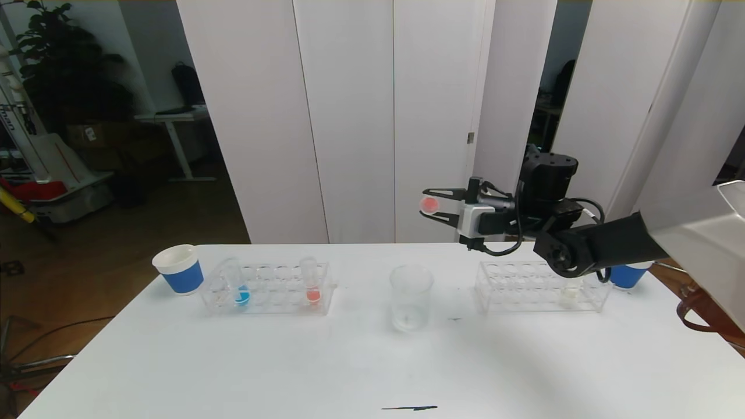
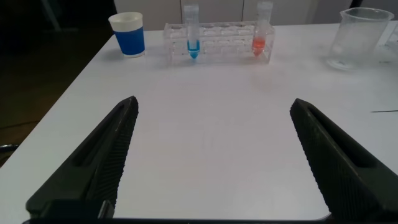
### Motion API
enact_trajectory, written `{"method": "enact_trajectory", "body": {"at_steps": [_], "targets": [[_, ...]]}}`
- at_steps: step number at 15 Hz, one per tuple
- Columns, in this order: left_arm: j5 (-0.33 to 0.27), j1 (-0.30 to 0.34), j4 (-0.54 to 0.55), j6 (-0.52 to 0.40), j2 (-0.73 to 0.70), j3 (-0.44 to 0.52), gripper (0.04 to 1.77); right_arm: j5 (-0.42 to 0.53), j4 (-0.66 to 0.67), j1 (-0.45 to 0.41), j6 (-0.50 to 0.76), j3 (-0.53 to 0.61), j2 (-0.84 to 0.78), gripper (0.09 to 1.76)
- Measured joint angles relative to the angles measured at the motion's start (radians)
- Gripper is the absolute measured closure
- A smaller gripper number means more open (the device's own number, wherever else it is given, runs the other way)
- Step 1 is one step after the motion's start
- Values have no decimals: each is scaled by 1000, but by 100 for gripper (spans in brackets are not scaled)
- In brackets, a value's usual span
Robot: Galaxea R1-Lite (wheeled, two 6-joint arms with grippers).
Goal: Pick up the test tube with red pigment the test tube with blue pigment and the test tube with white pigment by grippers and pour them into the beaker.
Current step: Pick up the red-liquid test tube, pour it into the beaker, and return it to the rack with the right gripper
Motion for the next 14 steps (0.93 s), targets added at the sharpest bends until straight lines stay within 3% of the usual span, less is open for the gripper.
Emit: {"method": "enact_trajectory", "body": {"at_steps": [14], "targets": [[0, 0, 0, 0, 0, 0, 6, -17, -11, 28, -183, -7, 43, 127]]}}
